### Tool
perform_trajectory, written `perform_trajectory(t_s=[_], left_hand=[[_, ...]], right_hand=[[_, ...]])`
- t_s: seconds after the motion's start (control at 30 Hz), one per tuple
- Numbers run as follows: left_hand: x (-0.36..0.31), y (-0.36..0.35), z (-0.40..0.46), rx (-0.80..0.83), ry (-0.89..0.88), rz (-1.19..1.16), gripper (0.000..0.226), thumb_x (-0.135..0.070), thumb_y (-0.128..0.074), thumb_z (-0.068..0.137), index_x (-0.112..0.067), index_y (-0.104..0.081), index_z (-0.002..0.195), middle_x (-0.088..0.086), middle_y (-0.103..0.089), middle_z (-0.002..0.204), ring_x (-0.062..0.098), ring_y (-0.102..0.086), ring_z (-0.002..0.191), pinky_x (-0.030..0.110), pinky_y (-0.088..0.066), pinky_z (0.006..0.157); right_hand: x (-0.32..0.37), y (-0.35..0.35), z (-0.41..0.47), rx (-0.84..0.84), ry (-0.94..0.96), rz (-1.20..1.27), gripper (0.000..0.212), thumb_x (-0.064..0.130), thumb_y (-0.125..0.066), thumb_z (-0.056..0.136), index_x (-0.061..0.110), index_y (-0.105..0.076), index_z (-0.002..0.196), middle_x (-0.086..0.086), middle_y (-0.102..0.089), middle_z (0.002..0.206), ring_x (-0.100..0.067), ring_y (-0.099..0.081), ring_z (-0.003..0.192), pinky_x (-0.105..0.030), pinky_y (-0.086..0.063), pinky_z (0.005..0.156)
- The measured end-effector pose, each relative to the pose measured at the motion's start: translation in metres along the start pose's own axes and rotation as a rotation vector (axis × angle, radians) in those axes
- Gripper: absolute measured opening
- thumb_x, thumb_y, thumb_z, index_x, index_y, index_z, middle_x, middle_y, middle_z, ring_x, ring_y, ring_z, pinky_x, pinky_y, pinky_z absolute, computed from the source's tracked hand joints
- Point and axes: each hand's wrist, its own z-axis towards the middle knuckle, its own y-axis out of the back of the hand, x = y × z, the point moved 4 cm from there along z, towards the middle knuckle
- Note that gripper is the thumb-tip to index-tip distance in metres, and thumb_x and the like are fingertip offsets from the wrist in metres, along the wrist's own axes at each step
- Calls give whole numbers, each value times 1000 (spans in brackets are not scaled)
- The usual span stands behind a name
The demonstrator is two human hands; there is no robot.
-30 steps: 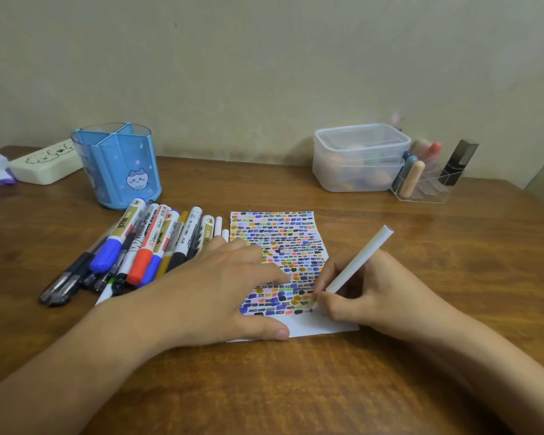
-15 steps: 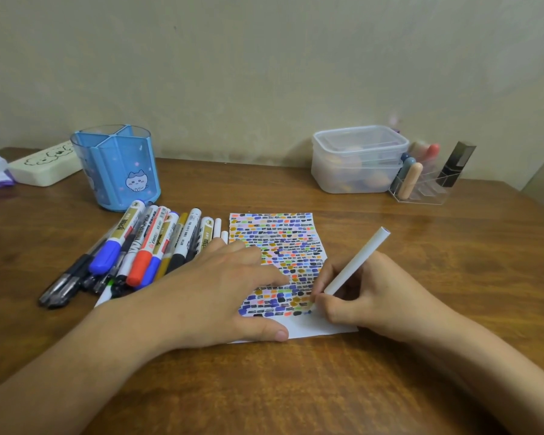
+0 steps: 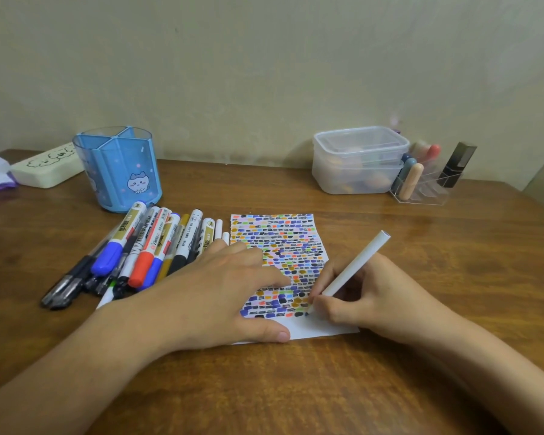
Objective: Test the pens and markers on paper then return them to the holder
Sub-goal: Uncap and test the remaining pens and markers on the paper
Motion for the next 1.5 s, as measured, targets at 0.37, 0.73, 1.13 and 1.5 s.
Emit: perform_trajectory(t_s=[0.37,0.73,1.13,1.5], left_hand=[[0,0,0,-4,-6,-12,73,-81,-41,80,-50,-31,144,-22,-33,101,-2,-21,94,7,-21,86],[0,0,0,-11,-7,-23,72,-81,-42,81,-48,-33,144,-23,-31,96,-2,-20,92,3,-17,85],[1,0,0,-6,-2,-14,72,-81,-42,80,-49,-33,143,-21,-34,101,-2,-21,93,13,-24,85],[0,0,0,4,-1,-9,72,-81,-42,80,-49,-33,144,-21,-34,103,-1,-23,97,13,-23,84]], right_hand=[[-1,0,0,-1,-11,-19,15,7,-74,80,21,-75,76,6,-74,73,2,-61,63,-13,-46,58],[-3,1,2,-14,-9,-35,14,9,-73,78,22,-74,75,4,-73,73,1,-60,63,-17,-47,59],[-2,0,1,-13,1,4,12,8,-72,80,18,-76,77,2,-74,76,-2,-62,67,-16,-49,62],[-4,0,1,-19,-6,-14,12,10,-73,80,21,-76,76,3,-75,78,-8,-66,70,-20,-53,63]])
